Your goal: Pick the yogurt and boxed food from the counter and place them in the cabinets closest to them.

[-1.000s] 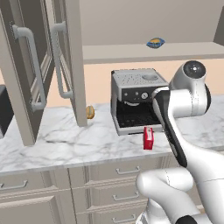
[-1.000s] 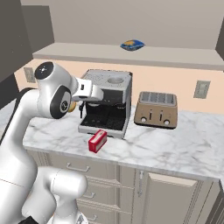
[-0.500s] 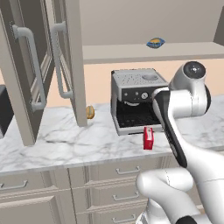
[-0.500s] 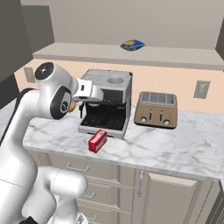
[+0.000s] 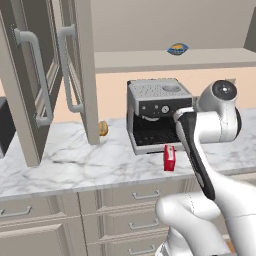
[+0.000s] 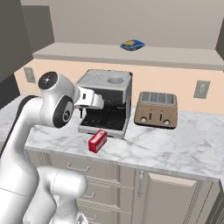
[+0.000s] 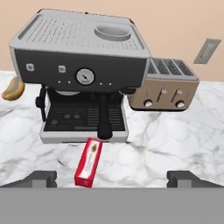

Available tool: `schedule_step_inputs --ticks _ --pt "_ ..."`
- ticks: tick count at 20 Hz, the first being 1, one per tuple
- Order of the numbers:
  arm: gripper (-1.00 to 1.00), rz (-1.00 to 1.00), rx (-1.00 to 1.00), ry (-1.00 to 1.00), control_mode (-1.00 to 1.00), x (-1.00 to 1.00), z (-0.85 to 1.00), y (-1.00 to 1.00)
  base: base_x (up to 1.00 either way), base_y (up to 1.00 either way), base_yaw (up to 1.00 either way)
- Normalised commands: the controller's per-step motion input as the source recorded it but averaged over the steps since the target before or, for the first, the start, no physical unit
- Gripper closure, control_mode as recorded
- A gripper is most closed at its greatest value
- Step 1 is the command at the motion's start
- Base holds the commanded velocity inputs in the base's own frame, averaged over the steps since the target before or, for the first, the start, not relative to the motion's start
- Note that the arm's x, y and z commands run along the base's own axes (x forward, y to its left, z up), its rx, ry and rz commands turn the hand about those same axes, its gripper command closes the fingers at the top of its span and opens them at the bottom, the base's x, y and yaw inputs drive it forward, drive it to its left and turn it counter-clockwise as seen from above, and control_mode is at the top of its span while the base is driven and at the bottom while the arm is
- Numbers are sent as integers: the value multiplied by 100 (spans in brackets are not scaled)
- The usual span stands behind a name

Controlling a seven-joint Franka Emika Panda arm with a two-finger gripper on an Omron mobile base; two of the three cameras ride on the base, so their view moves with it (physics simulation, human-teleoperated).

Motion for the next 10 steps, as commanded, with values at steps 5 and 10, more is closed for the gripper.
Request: schedule_step_inputs --ticks 5,10 --pt "-100 0 6 0 -100 0 -30 0 0 0 0" --pt "-100 0 6 0 -100 0 -32 0 0 0 0"
